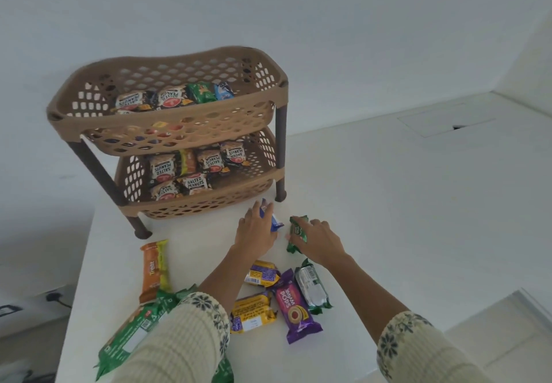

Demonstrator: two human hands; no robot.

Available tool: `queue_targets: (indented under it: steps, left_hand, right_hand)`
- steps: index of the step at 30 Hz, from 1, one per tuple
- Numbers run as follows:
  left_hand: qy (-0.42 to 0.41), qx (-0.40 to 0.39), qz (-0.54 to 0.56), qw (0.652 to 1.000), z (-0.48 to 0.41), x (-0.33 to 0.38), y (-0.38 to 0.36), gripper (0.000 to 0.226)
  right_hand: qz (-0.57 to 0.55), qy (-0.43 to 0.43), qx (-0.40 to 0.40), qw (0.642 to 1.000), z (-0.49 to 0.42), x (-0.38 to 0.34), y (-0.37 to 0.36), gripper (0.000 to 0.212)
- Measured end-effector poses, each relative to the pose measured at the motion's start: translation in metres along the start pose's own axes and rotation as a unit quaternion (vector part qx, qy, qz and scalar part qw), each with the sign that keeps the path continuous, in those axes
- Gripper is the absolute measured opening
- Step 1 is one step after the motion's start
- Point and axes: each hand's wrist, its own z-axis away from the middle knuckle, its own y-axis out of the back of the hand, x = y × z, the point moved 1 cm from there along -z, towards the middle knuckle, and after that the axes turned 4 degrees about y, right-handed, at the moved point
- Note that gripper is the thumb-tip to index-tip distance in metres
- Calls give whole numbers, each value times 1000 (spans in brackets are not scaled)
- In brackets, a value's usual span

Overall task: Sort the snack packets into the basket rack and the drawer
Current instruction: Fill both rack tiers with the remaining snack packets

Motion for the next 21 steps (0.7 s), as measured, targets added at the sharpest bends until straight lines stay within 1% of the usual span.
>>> queue_targets:
  steps: [3, 6, 9, 15, 17, 21]
  left_hand:
    - [8, -29, 20, 999, -7, 3, -8, 65]
    - [11, -16, 58, 998, -14, 6, -10, 51]
    - [10, -9, 73, 997, -19, 8, -9, 48]
    - [19, -8, 104, 994, -9, 6, -5, 46]
    - [20, 12, 111, 994, 2, 4, -5, 45]
    - [29, 112, 159, 981, 27, -2, 7, 45]
  right_hand:
    - [-15, 3, -10, 1000, -5, 3, -1, 62]
    - [-31, -3, -15, 999, -12, 3, -2, 59]
    - [-57, -9, -18, 998, -17, 2, -1, 57]
    - [-149, -28, -16, 988, -21, -2, 1, 54]
    - [-180, -26, 4, 983, -21, -7, 4, 54]
    - [-262, 9, 65, 963, -22, -33, 18, 52]
